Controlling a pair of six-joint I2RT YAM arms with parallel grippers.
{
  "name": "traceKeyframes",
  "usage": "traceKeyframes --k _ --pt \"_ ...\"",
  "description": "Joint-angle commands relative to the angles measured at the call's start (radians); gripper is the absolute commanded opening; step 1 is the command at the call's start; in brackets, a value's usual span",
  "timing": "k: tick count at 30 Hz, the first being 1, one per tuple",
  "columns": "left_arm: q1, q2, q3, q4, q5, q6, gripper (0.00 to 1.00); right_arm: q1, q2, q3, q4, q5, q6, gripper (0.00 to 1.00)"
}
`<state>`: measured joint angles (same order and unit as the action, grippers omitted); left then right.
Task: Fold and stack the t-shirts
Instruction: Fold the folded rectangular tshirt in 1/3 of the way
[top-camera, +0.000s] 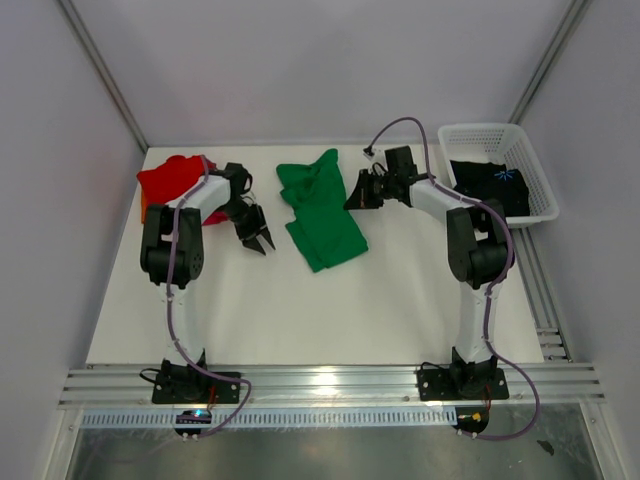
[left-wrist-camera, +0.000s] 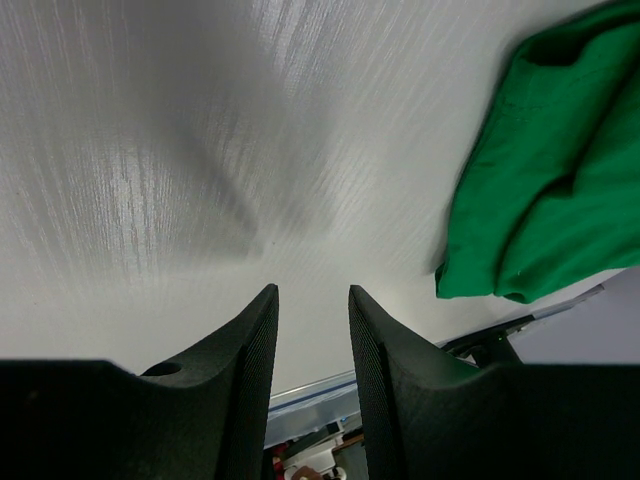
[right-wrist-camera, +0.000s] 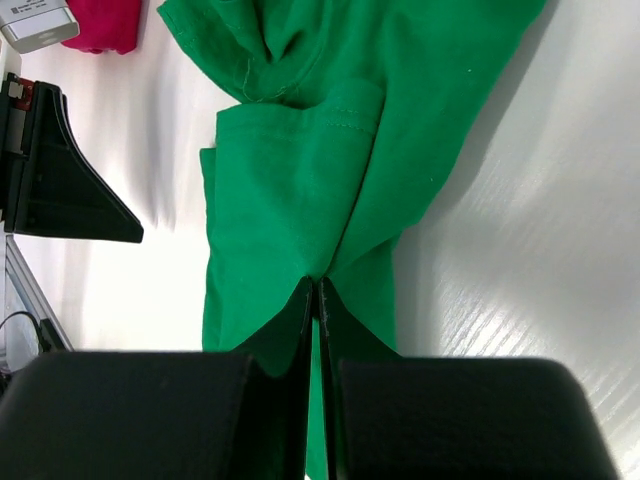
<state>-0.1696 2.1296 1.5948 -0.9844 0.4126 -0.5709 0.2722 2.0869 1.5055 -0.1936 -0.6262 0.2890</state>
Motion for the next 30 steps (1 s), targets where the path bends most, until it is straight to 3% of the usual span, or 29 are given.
traceKeyframes --k 1,9,16,30 --pt "0.005 0.004 -0.002 0.024 0.025 -0.009 0.37 -0.007 -0.068 -0.007 0.062 -0.003 0.009 0.04" --pt "0.004 0.004 0.001 0.029 0.029 -0.014 0.37 -0.016 -0.067 -0.001 0.071 0.019 0.025 0.04" --pt "0.004 0.012 0.007 0.024 0.034 -0.012 0.36 -0.024 -0.062 0.027 -0.017 0.259 0.059 0.04" --pt "0.004 0.019 0.013 0.024 0.031 -0.011 0.36 -0.048 -0.044 0.019 -0.044 0.365 0.116 0.04"
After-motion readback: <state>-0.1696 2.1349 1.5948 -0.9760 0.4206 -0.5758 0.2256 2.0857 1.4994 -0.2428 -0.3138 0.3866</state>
